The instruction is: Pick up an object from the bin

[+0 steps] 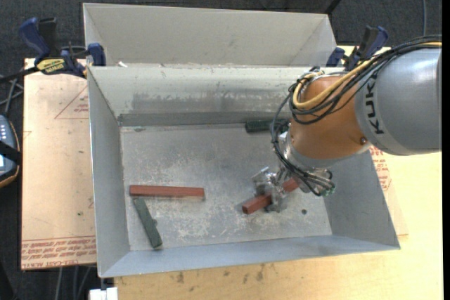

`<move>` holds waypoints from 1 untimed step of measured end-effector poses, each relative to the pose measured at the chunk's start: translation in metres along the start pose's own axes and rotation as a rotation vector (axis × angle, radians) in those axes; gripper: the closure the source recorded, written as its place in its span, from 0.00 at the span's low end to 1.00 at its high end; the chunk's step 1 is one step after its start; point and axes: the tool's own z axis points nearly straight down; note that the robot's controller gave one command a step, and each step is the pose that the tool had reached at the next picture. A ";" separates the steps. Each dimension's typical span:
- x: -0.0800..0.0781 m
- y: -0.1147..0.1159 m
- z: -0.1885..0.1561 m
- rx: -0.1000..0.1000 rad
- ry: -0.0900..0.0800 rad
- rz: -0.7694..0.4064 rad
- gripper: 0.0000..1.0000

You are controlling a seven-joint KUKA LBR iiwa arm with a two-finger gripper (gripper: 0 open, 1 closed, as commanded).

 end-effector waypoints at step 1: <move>0.011 -0.014 -0.039 -0.005 0.007 0.018 1.00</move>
Offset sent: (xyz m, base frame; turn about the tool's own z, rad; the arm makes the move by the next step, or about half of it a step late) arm 0.0280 -0.1291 0.0765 -0.3816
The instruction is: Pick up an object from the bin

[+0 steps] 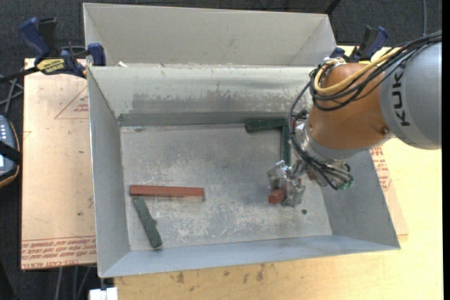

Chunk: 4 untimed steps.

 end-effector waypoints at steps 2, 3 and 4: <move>-0.016 -0.059 0.011 0.013 -0.010 -0.352 1.00; -0.021 -0.036 -0.026 0.007 -0.010 -0.121 0.00; -0.021 -0.036 -0.024 0.006 -0.009 -0.121 0.00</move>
Offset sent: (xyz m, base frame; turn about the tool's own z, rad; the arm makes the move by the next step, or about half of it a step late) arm 0.0500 -0.0357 -0.0391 -0.3855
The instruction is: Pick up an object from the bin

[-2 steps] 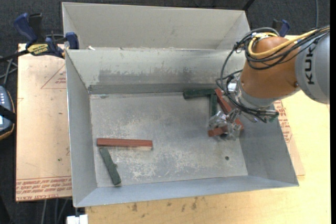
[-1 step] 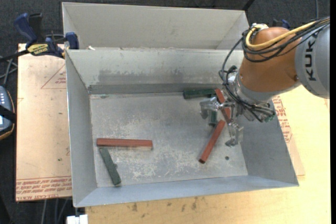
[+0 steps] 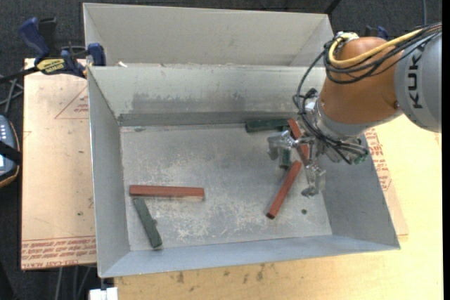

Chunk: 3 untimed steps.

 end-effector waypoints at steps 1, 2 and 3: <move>-0.010 0.002 0.063 -0.002 0.002 -0.288 1.00; -0.010 0.002 0.063 -0.002 0.002 -0.288 1.00; 0.000 -0.026 -0.057 0.000 0.000 -0.295 1.00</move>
Offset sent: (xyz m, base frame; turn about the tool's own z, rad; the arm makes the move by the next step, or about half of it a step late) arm 0.0000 0.0000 0.0000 0.0000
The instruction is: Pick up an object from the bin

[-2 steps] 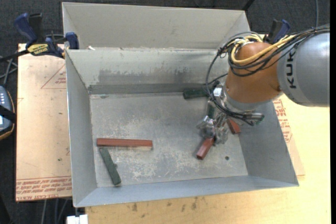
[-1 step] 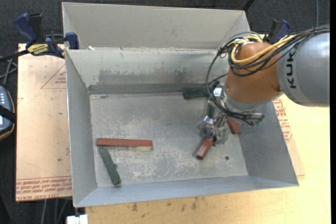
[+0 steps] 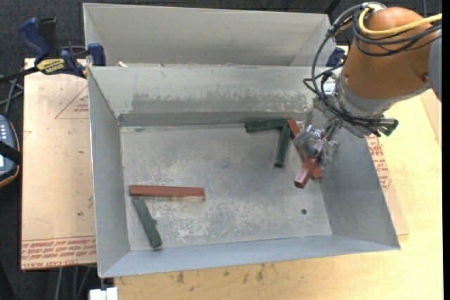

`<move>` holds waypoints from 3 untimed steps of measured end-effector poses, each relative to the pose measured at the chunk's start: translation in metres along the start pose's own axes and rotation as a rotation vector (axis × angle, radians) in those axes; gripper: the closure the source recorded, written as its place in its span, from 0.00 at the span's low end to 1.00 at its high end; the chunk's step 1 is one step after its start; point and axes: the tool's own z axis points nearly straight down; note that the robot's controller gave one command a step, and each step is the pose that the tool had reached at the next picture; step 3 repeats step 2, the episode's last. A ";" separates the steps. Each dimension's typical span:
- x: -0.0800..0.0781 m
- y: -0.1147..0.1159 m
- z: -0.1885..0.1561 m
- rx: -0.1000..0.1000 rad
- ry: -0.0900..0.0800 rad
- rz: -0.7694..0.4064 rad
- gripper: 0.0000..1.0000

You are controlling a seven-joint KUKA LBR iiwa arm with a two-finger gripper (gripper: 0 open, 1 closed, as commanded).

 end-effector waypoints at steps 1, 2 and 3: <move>0.000 0.000 0.000 0.000 0.000 0.000 1.00; -0.001 0.001 -0.005 -0.005 0.003 -0.003 1.00; -0.001 0.001 -0.005 -0.005 0.003 -0.003 1.00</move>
Offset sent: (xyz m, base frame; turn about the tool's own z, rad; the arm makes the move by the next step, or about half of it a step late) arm 0.0059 0.0118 0.0570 -0.0266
